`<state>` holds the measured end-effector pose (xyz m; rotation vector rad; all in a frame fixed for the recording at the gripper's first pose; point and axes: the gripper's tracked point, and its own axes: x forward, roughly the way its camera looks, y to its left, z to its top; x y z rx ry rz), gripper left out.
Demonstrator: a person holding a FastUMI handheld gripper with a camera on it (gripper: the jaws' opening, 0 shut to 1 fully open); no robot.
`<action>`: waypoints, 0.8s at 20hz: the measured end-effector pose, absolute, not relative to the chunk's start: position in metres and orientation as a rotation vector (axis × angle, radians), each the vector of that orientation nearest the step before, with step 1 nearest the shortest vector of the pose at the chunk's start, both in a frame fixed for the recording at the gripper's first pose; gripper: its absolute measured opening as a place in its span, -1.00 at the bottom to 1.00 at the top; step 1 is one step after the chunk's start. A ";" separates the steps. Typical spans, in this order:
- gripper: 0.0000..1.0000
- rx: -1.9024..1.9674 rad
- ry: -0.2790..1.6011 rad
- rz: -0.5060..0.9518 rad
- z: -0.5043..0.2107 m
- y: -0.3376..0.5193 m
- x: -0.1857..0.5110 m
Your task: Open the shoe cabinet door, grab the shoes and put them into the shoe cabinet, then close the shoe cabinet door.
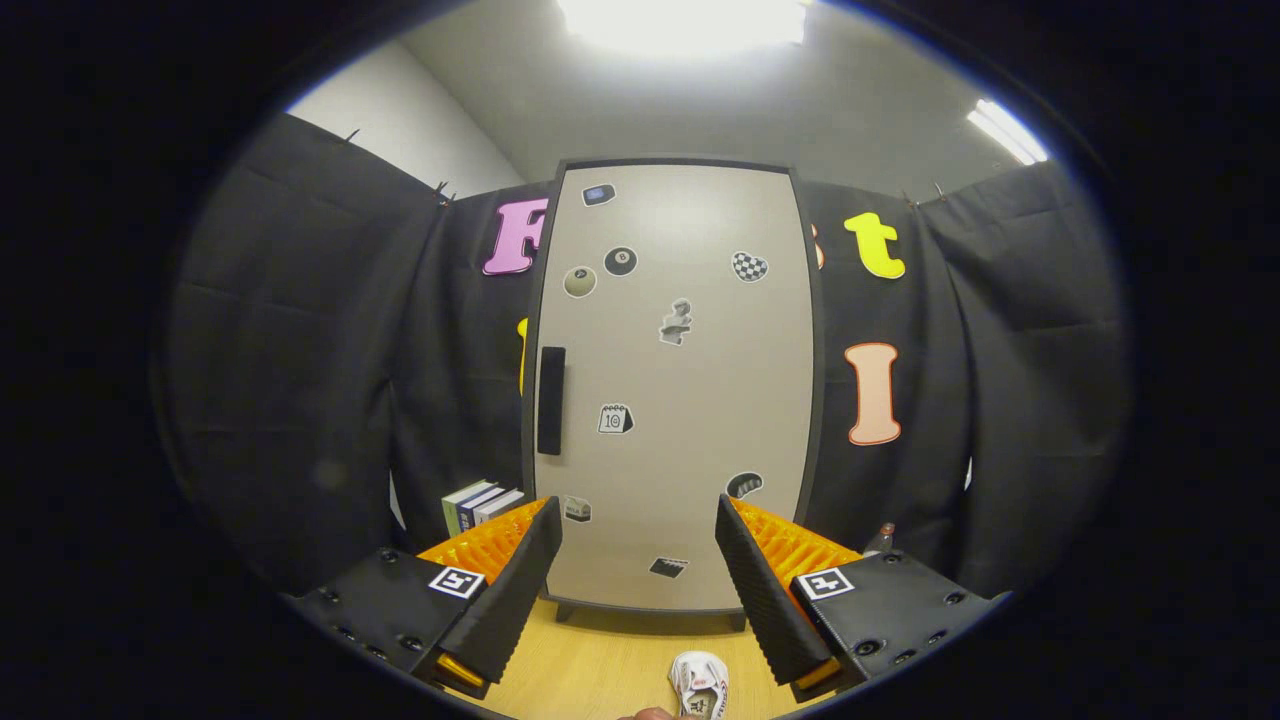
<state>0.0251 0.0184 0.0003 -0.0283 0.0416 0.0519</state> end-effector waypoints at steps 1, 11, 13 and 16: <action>0.95 -0.026 0.045 0.050 0.001 0.018 0.029; 0.94 -0.051 0.043 0.046 0.032 0.044 0.124; 0.95 -0.037 0.018 0.074 0.045 0.059 0.146; 0.94 -0.035 -0.012 0.071 0.059 0.075 0.177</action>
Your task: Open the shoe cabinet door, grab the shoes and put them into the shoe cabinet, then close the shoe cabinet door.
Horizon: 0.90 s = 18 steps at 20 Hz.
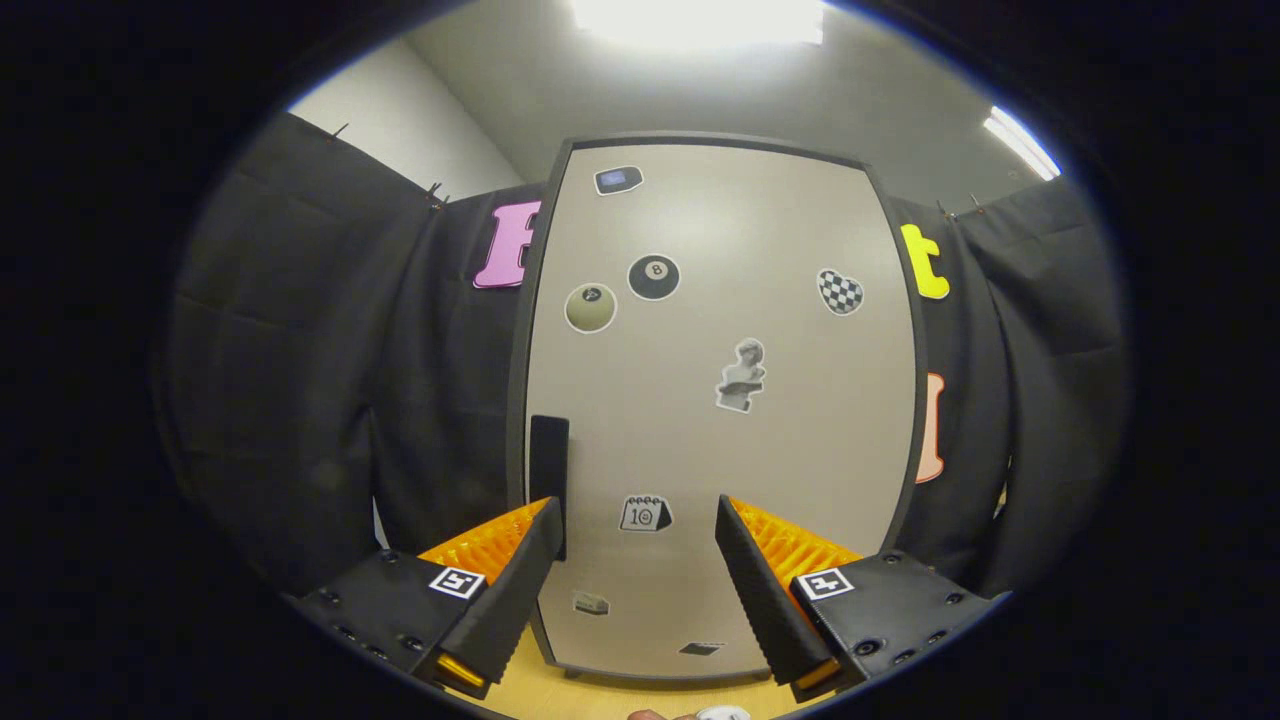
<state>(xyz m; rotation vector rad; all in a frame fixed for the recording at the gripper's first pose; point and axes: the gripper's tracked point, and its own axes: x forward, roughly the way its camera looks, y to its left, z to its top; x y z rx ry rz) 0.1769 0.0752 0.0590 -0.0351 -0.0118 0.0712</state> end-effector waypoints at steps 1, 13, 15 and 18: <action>0.94 -0.033 -0.008 0.076 0.059 0.082 0.186; 0.94 -0.053 0.106 0.107 0.020 0.143 0.261; 0.74 -0.053 0.131 0.097 0.012 0.143 0.264; 0.23 -0.037 0.113 0.075 0.017 0.140 0.267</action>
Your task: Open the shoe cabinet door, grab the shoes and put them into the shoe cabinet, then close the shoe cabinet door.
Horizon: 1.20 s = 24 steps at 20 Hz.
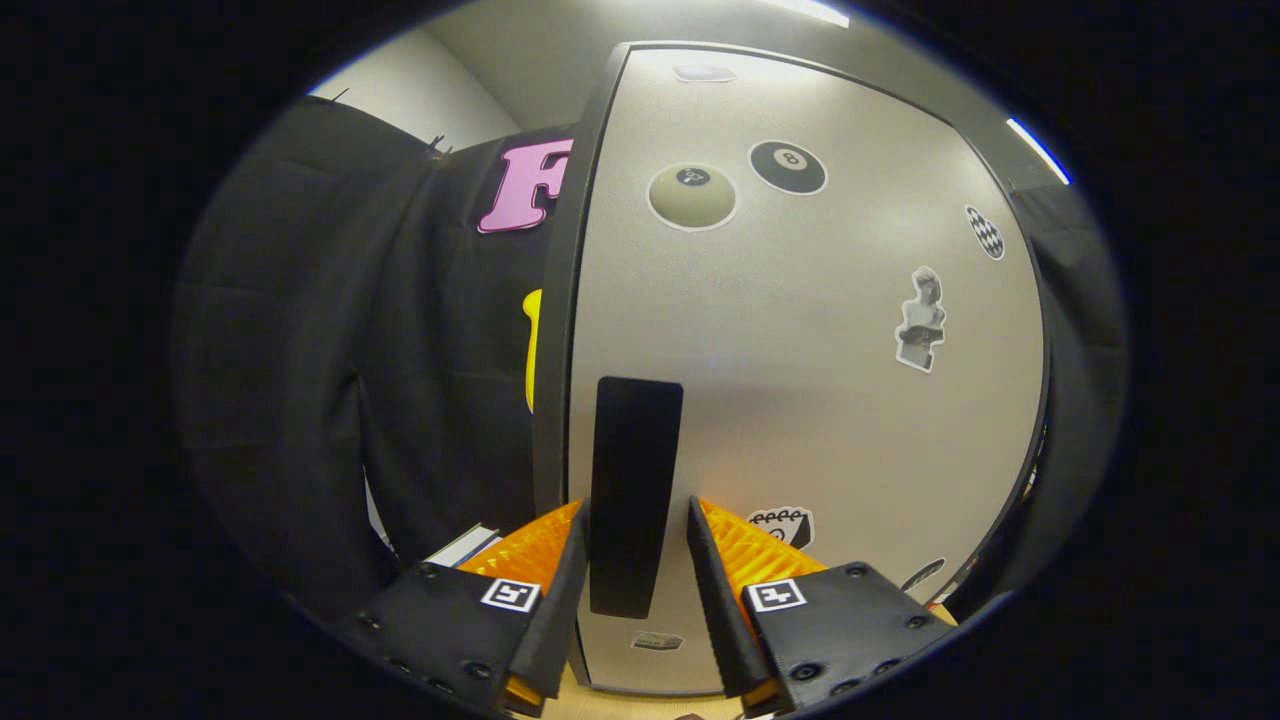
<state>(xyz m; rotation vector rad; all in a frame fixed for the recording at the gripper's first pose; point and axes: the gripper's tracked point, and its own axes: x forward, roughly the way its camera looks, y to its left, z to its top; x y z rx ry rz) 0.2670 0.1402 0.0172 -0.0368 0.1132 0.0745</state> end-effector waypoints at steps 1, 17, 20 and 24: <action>0.06 -0.022 0.129 0.092 0.015 0.146 0.267; -0.76 -0.019 0.143 0.215 0.020 0.136 0.214; -0.76 -0.007 0.154 0.226 0.020 0.127 0.195; -0.76 -0.023 0.144 0.223 0.021 0.111 0.173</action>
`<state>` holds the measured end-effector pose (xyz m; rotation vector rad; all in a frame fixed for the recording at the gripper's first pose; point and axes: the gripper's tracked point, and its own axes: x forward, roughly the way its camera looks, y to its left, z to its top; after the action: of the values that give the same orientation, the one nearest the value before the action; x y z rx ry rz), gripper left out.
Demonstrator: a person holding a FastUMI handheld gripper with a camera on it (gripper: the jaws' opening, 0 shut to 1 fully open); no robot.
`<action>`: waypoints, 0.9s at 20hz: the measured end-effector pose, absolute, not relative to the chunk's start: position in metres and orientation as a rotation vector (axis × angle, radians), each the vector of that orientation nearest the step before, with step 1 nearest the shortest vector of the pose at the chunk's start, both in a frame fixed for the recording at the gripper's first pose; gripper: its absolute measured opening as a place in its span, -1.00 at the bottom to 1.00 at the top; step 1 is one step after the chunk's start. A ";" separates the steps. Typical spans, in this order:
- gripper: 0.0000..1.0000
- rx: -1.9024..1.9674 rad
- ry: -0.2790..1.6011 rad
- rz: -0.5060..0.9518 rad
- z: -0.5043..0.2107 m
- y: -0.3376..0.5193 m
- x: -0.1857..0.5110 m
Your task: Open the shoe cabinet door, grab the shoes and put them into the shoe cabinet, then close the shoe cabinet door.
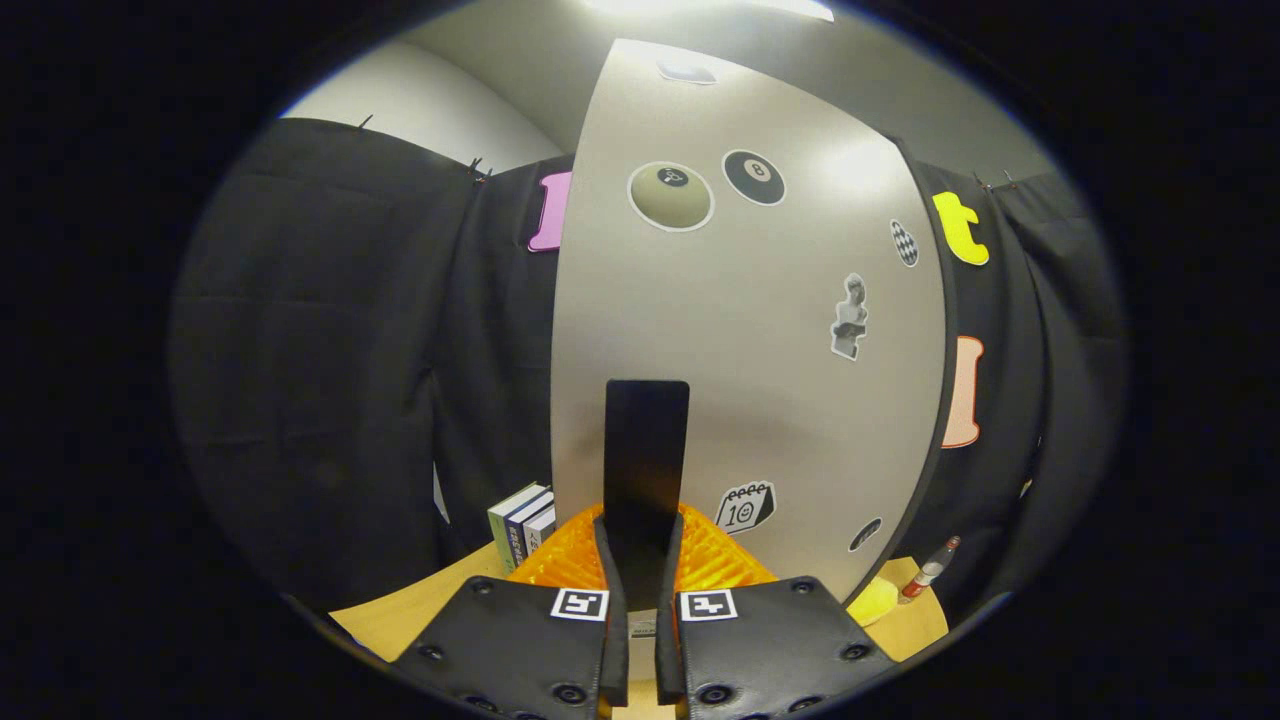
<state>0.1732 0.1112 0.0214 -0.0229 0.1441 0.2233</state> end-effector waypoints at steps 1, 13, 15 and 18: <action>-0.76 -0.018 0.148 0.225 0.021 0.109 0.168; -0.77 -0.029 0.161 0.102 0.024 0.050 0.125; -0.77 -0.031 0.172 0.070 0.024 0.037 0.121; -0.78 -0.026 0.188 0.034 0.024 0.022 0.113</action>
<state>0.1129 0.0217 0.0242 -0.0264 0.1880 0.0336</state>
